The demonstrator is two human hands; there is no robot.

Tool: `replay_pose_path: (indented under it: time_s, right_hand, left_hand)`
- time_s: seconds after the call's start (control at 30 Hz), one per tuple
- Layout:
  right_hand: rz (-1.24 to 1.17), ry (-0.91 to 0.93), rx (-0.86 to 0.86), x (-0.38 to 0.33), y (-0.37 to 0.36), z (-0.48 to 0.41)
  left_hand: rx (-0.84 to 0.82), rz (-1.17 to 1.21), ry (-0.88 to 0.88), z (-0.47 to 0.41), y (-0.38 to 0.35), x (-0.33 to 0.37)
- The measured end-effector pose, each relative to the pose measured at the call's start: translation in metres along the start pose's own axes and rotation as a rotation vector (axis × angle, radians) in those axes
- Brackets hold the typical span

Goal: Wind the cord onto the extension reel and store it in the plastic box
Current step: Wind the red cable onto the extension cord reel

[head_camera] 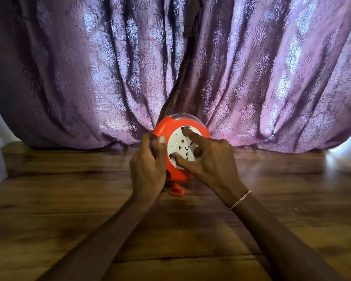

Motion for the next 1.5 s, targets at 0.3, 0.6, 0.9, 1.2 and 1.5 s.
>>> replay_pose_path:
  time_s: [0.3,0.6,0.9,1.2,1.5]
  right_hand:
    - [-0.028,-0.077,0.042,-0.003,-0.002,0.001]
    - [-0.129,-0.043,0.114,0.008,0.004,0.003]
    - [-0.567,-0.444,-0.031,0.047,-0.009,0.015]
    - [-1.124,-0.678,-0.222,0.028,-0.026,0.027]
    - [-1.083,-0.656,-0.369,0.021,-0.035,0.037]
  left_hand:
    - [-0.002,0.022,0.016,0.0,-0.001,-0.002]
    - [0.022,0.107,0.169,-0.004,-0.004,-0.024]
    - [0.017,0.403,0.399,-0.001,-0.011,-0.037]
    - [-0.049,0.478,0.413,0.006,-0.018,-0.042]
    - [-0.04,0.577,0.453,0.01,-0.019,-0.039]
Point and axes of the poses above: each hand's wrist, its own z-axis away from the middle knuckle, its own y-axis out of the back of the hand, x = y × z, the point moved 3 cm from there along -z, towards the middle knuckle, and after that the axes turned 2 degrees about y, right-handed, at the moved point
